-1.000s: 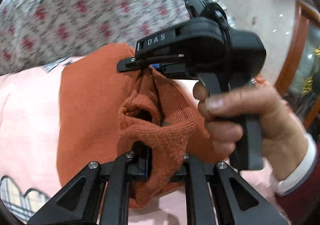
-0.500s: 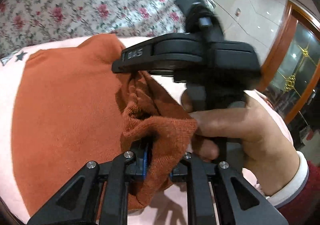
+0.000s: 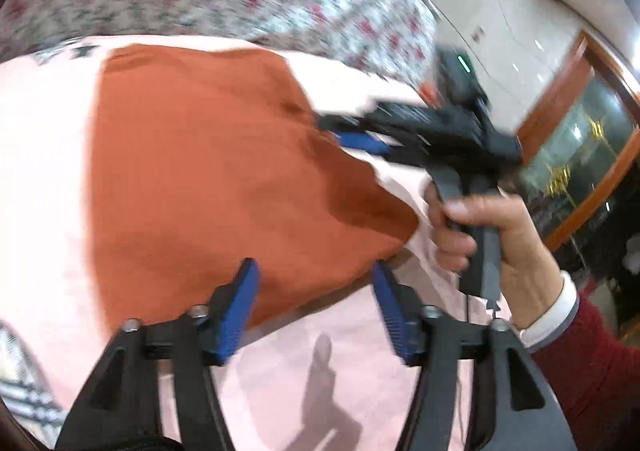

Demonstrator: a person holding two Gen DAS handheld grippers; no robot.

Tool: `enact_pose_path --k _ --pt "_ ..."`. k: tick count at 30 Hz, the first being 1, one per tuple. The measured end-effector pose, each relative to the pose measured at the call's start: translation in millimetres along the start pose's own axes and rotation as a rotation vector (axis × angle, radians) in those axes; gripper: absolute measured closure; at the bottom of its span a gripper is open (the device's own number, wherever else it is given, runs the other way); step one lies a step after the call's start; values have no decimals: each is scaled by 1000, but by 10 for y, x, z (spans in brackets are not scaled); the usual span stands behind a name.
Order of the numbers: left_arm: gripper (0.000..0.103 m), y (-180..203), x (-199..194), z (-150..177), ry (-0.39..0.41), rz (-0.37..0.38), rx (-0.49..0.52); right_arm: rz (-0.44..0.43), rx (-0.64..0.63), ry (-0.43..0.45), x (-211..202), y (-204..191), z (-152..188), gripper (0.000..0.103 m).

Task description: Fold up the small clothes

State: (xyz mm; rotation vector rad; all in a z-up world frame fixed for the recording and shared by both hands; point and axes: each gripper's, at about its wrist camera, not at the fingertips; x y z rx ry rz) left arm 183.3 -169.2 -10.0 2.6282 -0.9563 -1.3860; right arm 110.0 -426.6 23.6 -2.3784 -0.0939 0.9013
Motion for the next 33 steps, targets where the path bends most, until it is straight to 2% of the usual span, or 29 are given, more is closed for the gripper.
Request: enact_pose_path --k 2,6,11,13,14,16,17,19,21,22,27,33 --pt "32 -255 -31 -95 9 -28 -52 -34 27 -11 -44 19 70 48" --pt "24 -721 163 -359 -29 -83 -150 -57 50 -31 -25 61 147 46" --pt "22 -1083 625 -563 -113 -59 -245 -81 87 -81 160 148 132 46" --pt "22 -1188 874 -589 -166 -21 -277 -86 85 -110 260 144 132 46" --pt "25 -1199 930 -582 -166 -7 -283 -94 87 -129 335 150 128 46" --pt "44 -1174 983 -625 -138 21 -268 -112 98 -142 427 162 122 46" --pt "57 -1165 1049 -656 -150 44 -270 -113 98 -144 468 150 118 53" --pt "70 -1165 1069 -681 -142 49 -278 -125 106 -150 509 134 133 69" --pt "79 -1128 946 -689 -109 53 -252 -120 99 -139 494 88 143 75" --pt "80 -1109 875 -691 -98 57 -246 -116 90 -129 465 41 151 78" --pt "81 -1169 142 -521 -3 41 -214 -183 66 -91 343 -333 273 81" --pt "81 -1567 -734 -100 41 -27 -234 -321 21 -129 596 -955 659 81"
Point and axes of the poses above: each gripper's, at about its wrist camera, not at the fingertips, and x roughly the way its jaws point, y to its right, z to its underside, and after that the axes turned 13 degrees about -z, right-handed
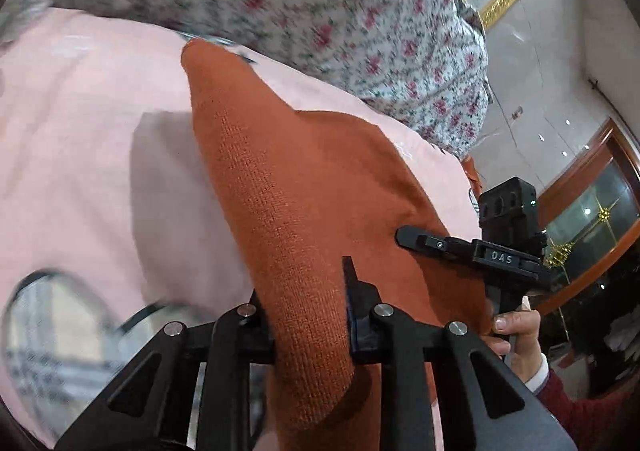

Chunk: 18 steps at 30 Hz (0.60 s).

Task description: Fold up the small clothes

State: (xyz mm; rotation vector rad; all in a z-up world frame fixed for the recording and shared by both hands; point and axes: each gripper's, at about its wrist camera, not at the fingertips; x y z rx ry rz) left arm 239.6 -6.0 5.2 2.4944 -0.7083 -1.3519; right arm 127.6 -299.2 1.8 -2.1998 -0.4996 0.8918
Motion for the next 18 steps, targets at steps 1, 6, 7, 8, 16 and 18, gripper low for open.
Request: enact_pose_path --k 1,6,7,8,16,18 --pt "81 -79 -101 54 6 -9 -6 -21 -17 -14 141 -101 84 81" --pt "81 -622 -476 451 10 -52 -77 -93 -13 -77 614 -240 337 81" --pt "80 -720 -454 529 -8 -68 -98 -91 -9 -95 706 -229 381 81" --pt "79 -813 -406 615 -33 -93 -114 -79 -8 -121 818 -215 448 81" --pt "48 -1109 -457 788 -23 -167 -181 86 -53 -168 901 -216 562 60" --pt "48 -1161 -532 757 3 -193 -180 138 -91 -143 814 -292 484 58"
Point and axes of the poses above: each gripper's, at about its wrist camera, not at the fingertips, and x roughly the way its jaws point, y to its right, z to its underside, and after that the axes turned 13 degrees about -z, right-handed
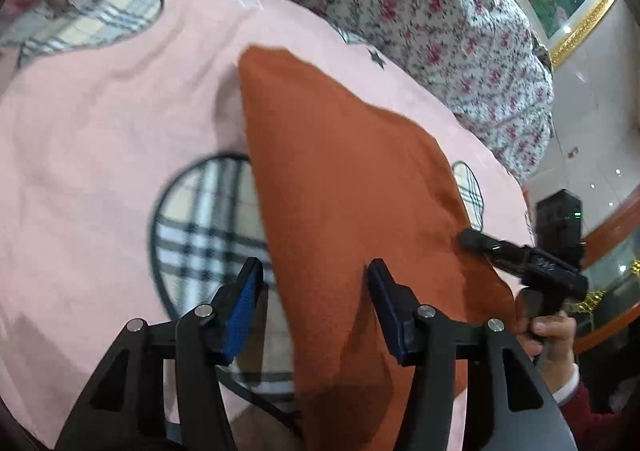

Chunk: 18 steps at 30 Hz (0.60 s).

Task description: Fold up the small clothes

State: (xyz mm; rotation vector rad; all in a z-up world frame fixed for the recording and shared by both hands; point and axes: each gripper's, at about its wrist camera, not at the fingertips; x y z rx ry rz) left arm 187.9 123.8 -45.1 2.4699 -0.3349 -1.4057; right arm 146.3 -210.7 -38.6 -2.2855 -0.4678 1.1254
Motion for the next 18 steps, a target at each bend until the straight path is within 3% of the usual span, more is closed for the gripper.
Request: enact_pose_path --k 4,8,9,11,12,15,18 --pt "48 -45 -42 -105 43 -57 -35 39 -25 80 -181 -62 -230 56" --pt "50 8 -16 -149 51 -90 -34 44 -37 82 30 -99 -488 58" --pt "50 30 -1 -150 49 -102 -23 53 -38 81 111 -103 -526 61" --pt "52 90 19 -145 51 -134 6 88 -27 45 303 -71 -616 91" --pt "55 134 24 -146 53 -144 19 84 -23 46 328 -83 -636 91" --pt "56 154 35 -129 56 -167 54 -17 -70 164 83 -242 -617 92" --pt "55 186 154 -116 27 -207 91 16 -84 184 6 -206 -511 92"
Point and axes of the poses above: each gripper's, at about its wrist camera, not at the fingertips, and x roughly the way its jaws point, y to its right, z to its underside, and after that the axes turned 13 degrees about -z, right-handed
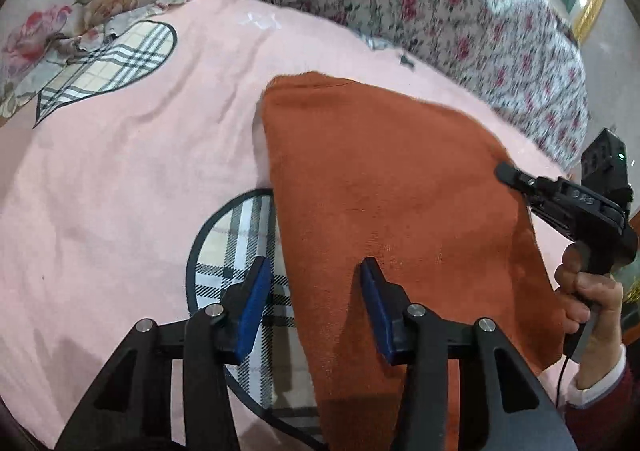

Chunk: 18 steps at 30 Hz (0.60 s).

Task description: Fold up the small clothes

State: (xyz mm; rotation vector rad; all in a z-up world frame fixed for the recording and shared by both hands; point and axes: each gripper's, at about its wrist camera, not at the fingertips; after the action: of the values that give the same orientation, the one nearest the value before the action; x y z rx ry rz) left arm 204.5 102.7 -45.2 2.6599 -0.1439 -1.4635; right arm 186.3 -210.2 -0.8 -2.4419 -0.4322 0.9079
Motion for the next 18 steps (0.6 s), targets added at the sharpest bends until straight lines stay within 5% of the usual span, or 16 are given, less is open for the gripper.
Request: enact_pose_path --k 3,6,12,18 --pt "50 91 72 26 1 -55 49 96 68 -87 249 293 127 92" --pt "54 126 -113 39 28 -63 71 83 98 -69 225 360 150 87" --pt "52 200 -716 438 109 -6 149 37 71 -21 -399 -21 290 82" --pt "45 332 -955 1044 115 -4 228 -8 72 -74 -831 -285 925 66"
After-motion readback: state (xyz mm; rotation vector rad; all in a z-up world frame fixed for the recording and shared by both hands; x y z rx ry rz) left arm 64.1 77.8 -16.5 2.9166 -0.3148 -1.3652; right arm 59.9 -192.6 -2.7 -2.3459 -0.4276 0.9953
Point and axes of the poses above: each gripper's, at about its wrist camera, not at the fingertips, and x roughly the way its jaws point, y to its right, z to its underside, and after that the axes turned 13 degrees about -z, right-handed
